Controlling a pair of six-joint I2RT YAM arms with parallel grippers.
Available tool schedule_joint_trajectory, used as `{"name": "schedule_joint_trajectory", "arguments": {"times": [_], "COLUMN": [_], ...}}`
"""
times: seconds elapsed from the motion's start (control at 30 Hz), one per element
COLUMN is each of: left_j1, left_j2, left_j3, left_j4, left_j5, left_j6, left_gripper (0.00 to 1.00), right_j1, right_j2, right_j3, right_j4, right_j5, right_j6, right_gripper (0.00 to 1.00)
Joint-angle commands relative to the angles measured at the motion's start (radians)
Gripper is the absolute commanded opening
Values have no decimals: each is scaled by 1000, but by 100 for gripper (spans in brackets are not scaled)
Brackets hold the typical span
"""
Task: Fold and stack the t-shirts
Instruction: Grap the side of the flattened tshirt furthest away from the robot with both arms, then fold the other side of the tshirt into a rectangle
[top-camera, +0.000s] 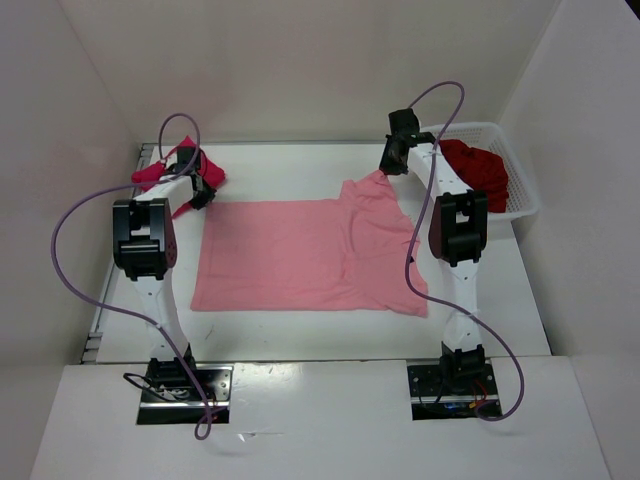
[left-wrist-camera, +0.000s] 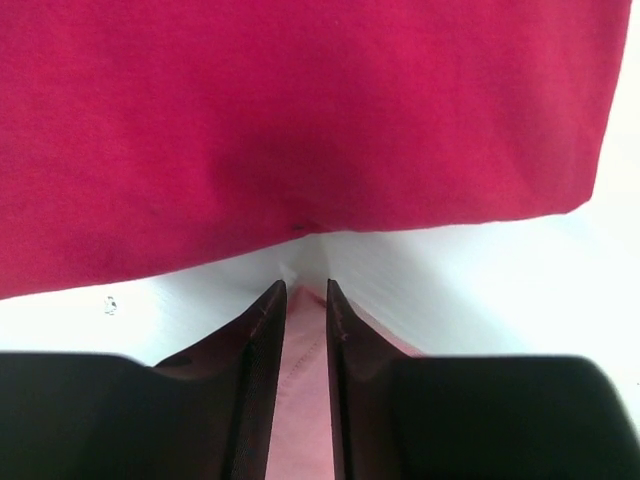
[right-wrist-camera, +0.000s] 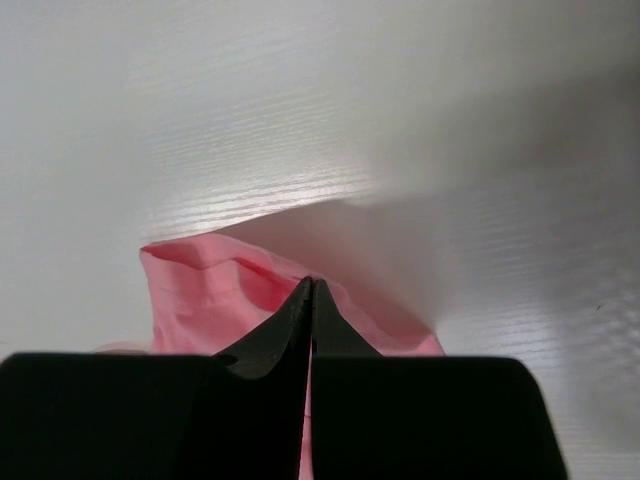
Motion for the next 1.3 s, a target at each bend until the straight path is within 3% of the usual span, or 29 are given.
{"name": "schedule_joint_trajectory", "arguments": {"times": [0.0,0.3,0.47,0.67,1.0,1.27], "left_j1": [-17,-27,-27,-27,36,122], "left_j2": [-3,-22,-139,-346,-601,-645], "left_j3": [0,-9,-30,-173,-387,-513], "left_j4": [-48,-80,-80,-71,-115,-126], "left_j5": [8,5,5,46,138,223], "left_j6": [22,2,2,12,21,12], "left_gripper": [29,0,0,0,0,0], "right_j1": [6,6,6,6,6,-42], "right_j2": [-28,-38,-164,-396,-746,-969], "right_j3": [11,-9,-109,-467,-802,-1052], "right_j4": [18,18,36,104,85,-10], "right_j5": [-9,-18,-38,-59,-59,-102], "right_j6": [6,6,-3,38,78,112], "right_gripper": [0,0,0,0,0,0]}}
